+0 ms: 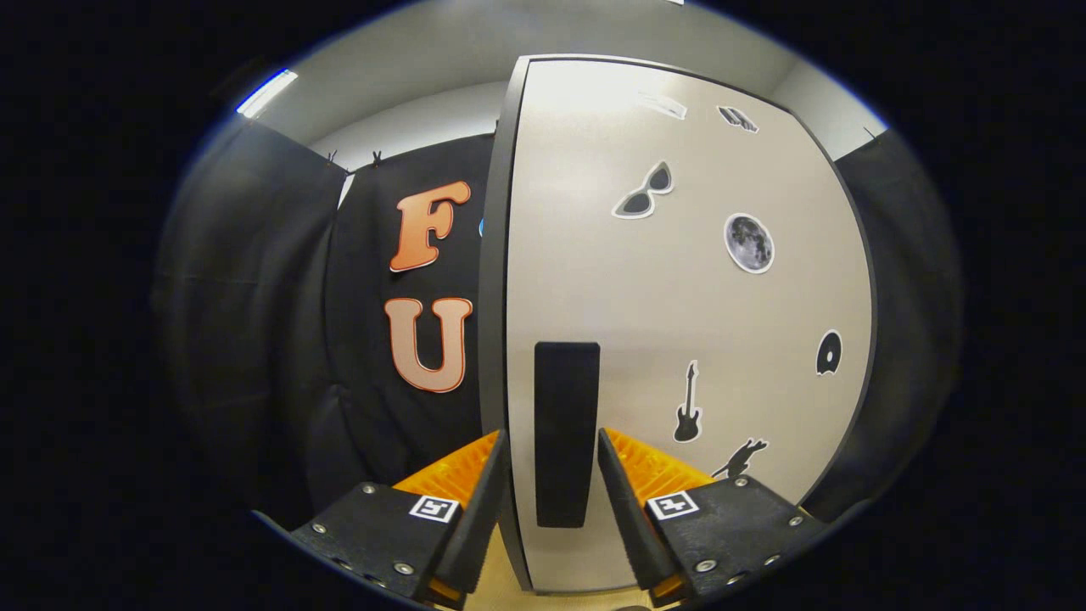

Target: Open the shoe cabinet door, grab the shoes and put them into the shoe cabinet, then close the shoe cabinet door.

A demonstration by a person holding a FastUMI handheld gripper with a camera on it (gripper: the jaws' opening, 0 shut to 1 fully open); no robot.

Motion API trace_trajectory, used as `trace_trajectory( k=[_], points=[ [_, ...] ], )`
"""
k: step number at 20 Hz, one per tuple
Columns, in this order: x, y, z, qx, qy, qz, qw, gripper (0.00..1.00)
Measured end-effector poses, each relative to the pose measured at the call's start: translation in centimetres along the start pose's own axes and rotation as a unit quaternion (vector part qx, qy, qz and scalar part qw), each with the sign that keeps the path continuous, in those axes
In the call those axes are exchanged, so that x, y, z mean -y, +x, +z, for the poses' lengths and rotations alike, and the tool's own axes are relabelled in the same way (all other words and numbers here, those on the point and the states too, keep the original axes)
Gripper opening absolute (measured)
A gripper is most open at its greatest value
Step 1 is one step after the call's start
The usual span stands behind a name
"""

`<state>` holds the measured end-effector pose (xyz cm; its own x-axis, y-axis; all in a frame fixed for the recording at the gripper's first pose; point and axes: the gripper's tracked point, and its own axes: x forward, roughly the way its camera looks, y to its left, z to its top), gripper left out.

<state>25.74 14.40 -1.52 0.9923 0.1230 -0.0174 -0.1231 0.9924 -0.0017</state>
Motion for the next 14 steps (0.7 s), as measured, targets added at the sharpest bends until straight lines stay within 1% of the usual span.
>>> trace_trajectory(
  k=[1,2,3,9,14],
  points=[
    [0.2,0.3,0.3,0.005,-0.003,-0.006,1.0,0.49],
    [0.2,0.3,0.1,0.003,-0.002,-0.008,1.0,0.43],
    [0.2,0.2,0.2,0.001,0.002,-0.007,1.0,0.4],
    [0.3,-0.3,0.0,-0.021,0.018,0.003,1.0,0.31],
    [0.8,-2.7,0.2,-0.029,0.035,0.001,0.999,0.3]
  ],
)
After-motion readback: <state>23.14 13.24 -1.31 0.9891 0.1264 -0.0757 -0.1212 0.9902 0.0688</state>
